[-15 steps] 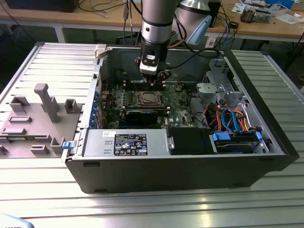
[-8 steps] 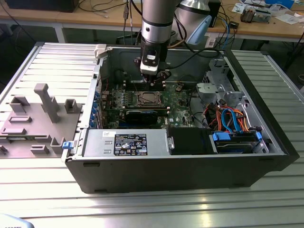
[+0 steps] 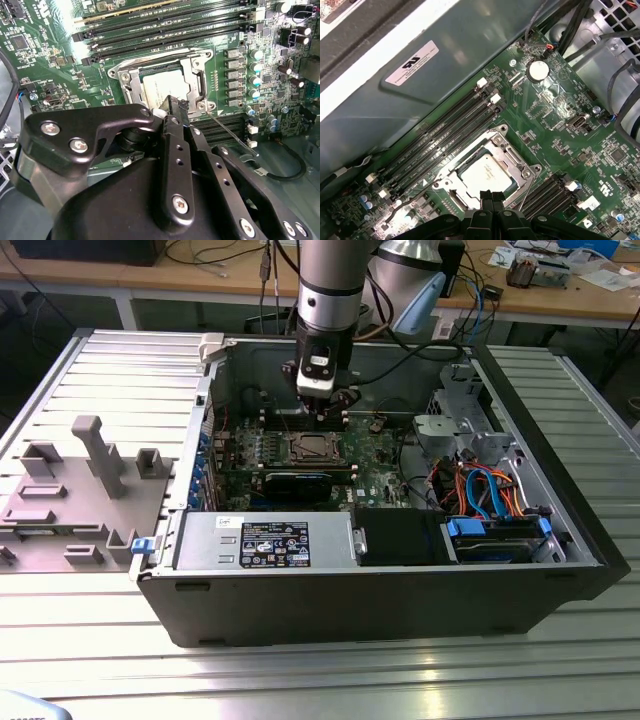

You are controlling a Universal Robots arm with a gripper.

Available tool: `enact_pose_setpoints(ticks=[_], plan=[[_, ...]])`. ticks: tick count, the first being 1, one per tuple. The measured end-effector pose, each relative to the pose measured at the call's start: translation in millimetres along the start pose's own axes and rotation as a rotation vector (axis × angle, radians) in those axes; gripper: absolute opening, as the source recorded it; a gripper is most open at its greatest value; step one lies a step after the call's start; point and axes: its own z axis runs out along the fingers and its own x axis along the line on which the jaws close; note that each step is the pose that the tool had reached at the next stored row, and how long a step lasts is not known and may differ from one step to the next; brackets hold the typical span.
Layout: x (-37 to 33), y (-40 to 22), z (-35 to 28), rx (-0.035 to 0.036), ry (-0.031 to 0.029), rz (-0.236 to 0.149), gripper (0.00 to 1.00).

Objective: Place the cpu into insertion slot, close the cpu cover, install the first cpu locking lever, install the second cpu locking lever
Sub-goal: 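Install the first cpu locking lever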

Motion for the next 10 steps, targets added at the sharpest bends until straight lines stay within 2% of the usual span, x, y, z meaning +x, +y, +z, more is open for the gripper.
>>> enact_pose_setpoints(ticks=[10], plan=[[0.0, 0.0, 0.0, 0.0004, -0.0005, -0.025, 0.11]])
